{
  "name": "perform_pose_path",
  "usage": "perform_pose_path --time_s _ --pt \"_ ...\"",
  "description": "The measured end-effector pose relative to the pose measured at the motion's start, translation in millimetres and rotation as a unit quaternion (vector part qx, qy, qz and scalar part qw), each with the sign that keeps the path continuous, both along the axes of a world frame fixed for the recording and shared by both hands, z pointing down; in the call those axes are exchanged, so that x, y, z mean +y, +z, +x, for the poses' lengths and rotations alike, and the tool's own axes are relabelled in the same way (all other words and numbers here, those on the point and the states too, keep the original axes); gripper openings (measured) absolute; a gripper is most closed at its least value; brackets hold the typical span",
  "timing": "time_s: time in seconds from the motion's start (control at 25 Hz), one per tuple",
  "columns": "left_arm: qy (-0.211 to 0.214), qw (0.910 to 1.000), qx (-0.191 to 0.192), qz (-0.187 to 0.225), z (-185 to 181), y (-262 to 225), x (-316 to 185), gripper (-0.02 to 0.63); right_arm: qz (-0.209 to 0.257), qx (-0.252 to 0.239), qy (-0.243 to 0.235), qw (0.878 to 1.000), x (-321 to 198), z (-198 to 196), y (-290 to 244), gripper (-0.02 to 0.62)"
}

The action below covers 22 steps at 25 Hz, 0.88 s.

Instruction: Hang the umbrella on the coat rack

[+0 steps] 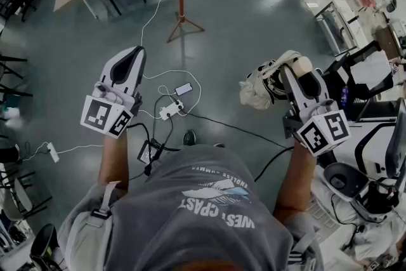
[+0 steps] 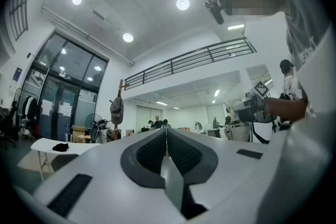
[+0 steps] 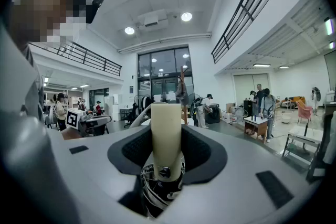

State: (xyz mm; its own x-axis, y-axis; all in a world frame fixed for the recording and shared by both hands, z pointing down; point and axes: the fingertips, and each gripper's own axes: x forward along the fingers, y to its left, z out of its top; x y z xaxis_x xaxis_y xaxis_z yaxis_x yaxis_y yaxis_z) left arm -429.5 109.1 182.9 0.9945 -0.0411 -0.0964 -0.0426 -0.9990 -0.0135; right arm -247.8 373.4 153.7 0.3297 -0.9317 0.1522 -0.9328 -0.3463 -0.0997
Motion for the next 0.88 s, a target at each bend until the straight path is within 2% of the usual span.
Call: perform_pose_path --time_s 0.52,0.88 --pt "0.022 0.9997 0.004 -0.003 20.1 5.5 -8.2 0.021 0.004 -0.001 0.022 1.0 -8.4 11.7 4.2 0.173" --pt "0.032 0.9994 -0.01 -0.005 56.8 15.0 4.8 0.021 0.02 -0.023 0.026 0.999 -2.0 48.2 12.3 0.173"
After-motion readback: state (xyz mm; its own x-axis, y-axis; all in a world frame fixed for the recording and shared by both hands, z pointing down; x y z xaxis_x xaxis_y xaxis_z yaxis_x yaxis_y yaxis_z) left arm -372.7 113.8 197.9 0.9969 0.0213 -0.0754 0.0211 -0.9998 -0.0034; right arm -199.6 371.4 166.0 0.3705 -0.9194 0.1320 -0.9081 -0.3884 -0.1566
